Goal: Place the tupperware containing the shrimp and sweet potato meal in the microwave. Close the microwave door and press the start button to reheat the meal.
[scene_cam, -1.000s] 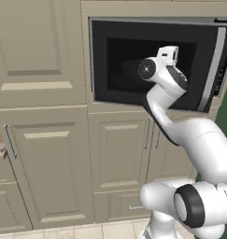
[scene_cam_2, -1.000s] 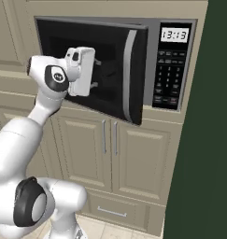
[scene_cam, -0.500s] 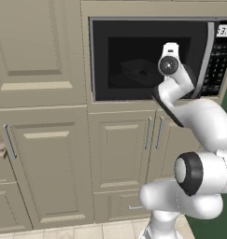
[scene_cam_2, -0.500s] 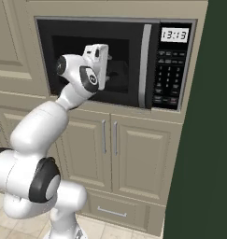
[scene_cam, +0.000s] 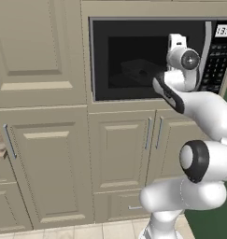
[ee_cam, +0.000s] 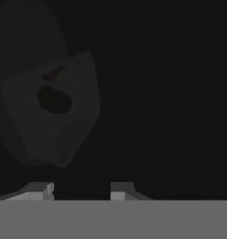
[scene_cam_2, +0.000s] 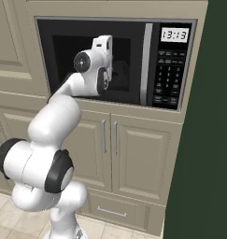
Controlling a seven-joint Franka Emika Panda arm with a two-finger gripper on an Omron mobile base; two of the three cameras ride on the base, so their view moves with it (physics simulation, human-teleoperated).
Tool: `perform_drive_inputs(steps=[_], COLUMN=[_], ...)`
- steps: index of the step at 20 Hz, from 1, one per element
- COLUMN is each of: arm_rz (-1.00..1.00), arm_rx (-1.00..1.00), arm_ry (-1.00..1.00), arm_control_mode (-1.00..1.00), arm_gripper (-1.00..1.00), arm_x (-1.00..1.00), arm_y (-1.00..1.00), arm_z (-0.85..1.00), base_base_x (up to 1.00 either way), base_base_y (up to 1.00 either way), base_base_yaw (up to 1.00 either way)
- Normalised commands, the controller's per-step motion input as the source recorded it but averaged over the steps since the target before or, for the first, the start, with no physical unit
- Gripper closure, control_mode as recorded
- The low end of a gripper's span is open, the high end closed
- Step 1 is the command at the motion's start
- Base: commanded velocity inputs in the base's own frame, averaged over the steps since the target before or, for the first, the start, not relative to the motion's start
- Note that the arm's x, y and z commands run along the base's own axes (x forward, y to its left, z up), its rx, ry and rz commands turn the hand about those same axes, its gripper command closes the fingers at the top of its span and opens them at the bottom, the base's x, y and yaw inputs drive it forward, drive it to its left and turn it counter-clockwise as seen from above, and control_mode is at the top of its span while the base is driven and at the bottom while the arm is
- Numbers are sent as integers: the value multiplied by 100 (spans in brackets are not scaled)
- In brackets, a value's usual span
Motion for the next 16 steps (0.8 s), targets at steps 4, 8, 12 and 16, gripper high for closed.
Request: perform_drive_inputs(steps=[4,8,12,16], arm_rz=[18,10,9,6], arm_rx=[0,0,0,0], arm_ry=[15,24,17,5], arm_control_mode=[-100,-100,-100,-100], arm_gripper=[-100,-100,-100,-100], arm_x=[22,-33,-82,-100], arm_y=[0,0,0,0], arm_z=[0,0,0,0], base_base_x=[0,0,0,0], base_base_y=[0,0,0,0], base_base_yaw=[0,0,0,0])
